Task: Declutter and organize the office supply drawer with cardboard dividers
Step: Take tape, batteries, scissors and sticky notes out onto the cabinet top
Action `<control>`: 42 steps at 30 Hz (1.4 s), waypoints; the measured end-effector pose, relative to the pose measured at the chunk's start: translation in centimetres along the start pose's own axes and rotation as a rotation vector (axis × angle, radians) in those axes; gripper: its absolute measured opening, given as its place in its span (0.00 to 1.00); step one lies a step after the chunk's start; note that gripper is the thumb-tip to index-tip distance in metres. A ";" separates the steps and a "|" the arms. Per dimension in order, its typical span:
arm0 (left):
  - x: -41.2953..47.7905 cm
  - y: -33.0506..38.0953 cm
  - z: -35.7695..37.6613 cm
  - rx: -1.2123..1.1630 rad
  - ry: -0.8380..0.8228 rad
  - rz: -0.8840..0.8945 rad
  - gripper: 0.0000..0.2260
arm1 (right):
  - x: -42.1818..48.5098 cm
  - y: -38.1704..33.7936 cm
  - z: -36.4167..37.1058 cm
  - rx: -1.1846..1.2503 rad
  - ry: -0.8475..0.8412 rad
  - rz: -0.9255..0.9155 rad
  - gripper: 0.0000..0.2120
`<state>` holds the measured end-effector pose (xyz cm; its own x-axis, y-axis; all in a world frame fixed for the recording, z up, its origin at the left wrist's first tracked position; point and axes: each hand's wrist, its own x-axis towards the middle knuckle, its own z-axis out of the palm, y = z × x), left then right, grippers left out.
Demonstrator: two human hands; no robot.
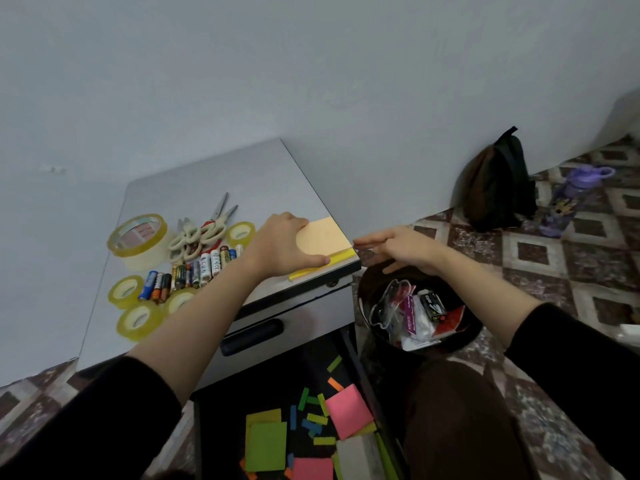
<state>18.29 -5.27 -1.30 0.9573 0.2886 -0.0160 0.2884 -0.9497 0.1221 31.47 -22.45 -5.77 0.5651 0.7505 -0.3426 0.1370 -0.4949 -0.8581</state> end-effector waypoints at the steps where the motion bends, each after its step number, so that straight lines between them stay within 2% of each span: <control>1: 0.2 0.0 0.3 -0.001 -0.006 -0.006 0.48 | 0.0 0.1 0.3 0.023 0.002 -0.012 0.24; 6: 0.8 0.0 1.2 0.042 -0.019 -0.002 0.35 | -0.3 0.1 0.8 0.123 0.013 -0.040 0.27; 9: 1.1 0.0 1.5 0.060 -0.043 0.019 0.32 | -0.3 0.2 0.8 0.151 0.002 -0.037 0.27; 23: 1.1 -0.5 2.1 0.068 -0.079 0.011 0.37 | -0.3 0.3 1.0 0.147 -0.014 -0.032 0.23; 26: 0.2 0.0 1.9 0.006 -0.026 0.012 0.40 | -0.6 0.1 1.0 0.159 0.071 -0.047 0.18; 30: -1.6 0.4 1.5 -0.086 0.116 0.044 0.36 | -1.7 -0.3 0.8 0.174 0.259 -0.078 0.03; 32: -2.9 0.3 1.5 -0.139 0.204 0.071 0.32 | -2.5 -0.7 0.8 0.193 0.300 -0.090 0.05; 37: -7.7 0.5 2.8 -0.266 0.378 0.149 0.27 | -4.9 -1.2 3.1 0.169 0.199 -0.124 0.08; 40: -11.1 0.2 4.9 -0.320 0.364 0.192 0.22 | -5.7 -0.5 6.0 0.152 0.114 -0.134 0.09; 42: -13.4 -0.3 6.8 -0.331 0.312 0.161 0.18 | -5.9 0.5 8.5 0.138 0.058 -0.124 0.10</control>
<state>5.54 -9.71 -7.89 0.9229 0.2121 0.3214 0.0669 -0.9102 0.4087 21.30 -23.44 -7.40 0.5975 0.7734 -0.2117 0.0977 -0.3322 -0.9381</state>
